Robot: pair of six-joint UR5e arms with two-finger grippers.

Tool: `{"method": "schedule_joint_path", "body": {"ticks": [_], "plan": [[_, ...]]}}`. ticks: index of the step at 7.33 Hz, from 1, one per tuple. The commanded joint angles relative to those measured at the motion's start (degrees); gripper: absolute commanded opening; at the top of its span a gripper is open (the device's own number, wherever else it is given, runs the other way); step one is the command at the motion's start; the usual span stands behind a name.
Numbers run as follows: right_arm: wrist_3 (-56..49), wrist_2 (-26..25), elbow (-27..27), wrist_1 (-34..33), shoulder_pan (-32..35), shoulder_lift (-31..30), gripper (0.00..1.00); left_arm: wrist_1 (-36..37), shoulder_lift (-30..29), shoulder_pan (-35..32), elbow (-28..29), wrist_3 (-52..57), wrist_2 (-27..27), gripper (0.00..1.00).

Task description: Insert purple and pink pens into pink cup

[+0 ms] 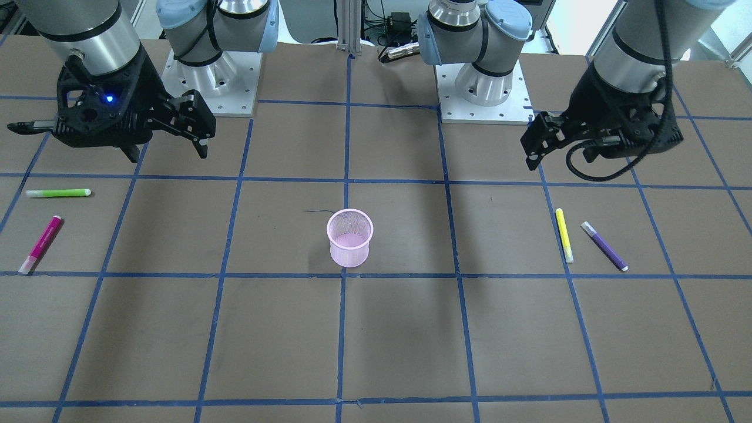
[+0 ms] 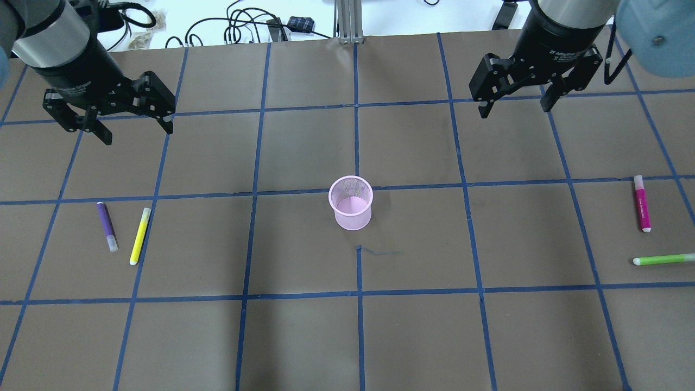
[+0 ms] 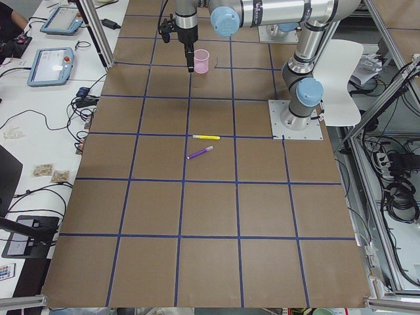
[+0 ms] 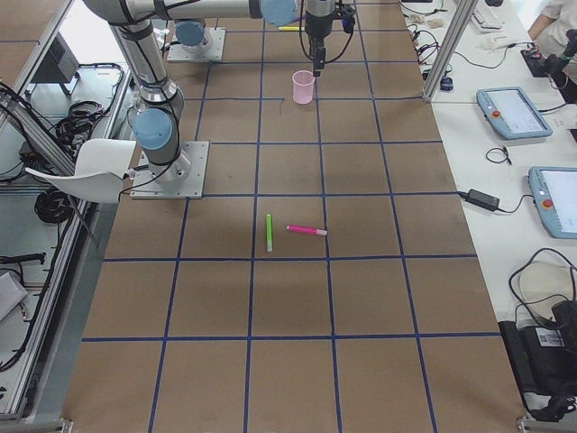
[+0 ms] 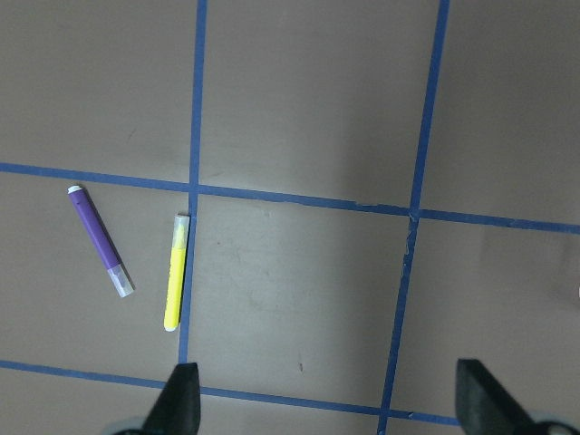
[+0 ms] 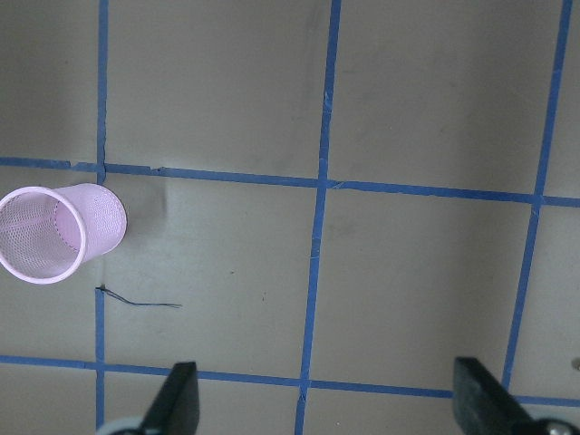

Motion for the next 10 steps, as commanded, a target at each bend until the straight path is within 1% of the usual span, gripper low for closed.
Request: {"method": "schedule_joint_path", "body": {"ticks": [1,2,3,5,6,7,8,9,10], "plan": [[-0.7,0.0,0.0,0.1,-0.2,0.1,1.00,0.8,2.8,-6.0,-3.5,-1.2,-0.1,1.00],[-2.0,0.0,-0.8,0.0,-0.2,0.4,1.00,0.8,3.7,-6.0,-3.7,-0.1,-0.2,1.00],[-1.3,0.6,-0.5,-0.1,-0.5,1.2,1.00,0.6,4.7,-6.0,-4.2,1.0,-0.1,1.00],[-0.7,0.1,0.1,1.2,-3.1,1.6,1.00,-0.1,4.9,-5.7,-4.2,1.1,0.1,1.00],[-1.4,-0.2,1.4,2.1,-5.2,1.8,1.00,-0.3,5.0,-5.7,-4.2,1.1,0.4,1.00],[-1.9,0.0,3.7,1.2,-10.4,1.8,1.00,-0.3,5.0,-5.6,-4.2,1.1,0.4,1.00],[-2.1,0.0,6.4,-1.1,-16.8,1.8,1.00,-0.3,5.0,-5.6,-4.2,1.9,0.5,1.00],[-7.8,-1.1,10.7,-9.2,-23.5,2.3,1.00,-0.1,4.9,-4.1,-4.1,4.1,0.3,1.00],[-16.1,-2.6,17.5,-18.2,-29.6,2.7,1.00,0.7,4.3,1.2,-4.2,5.2,0.1,1.00]]}}
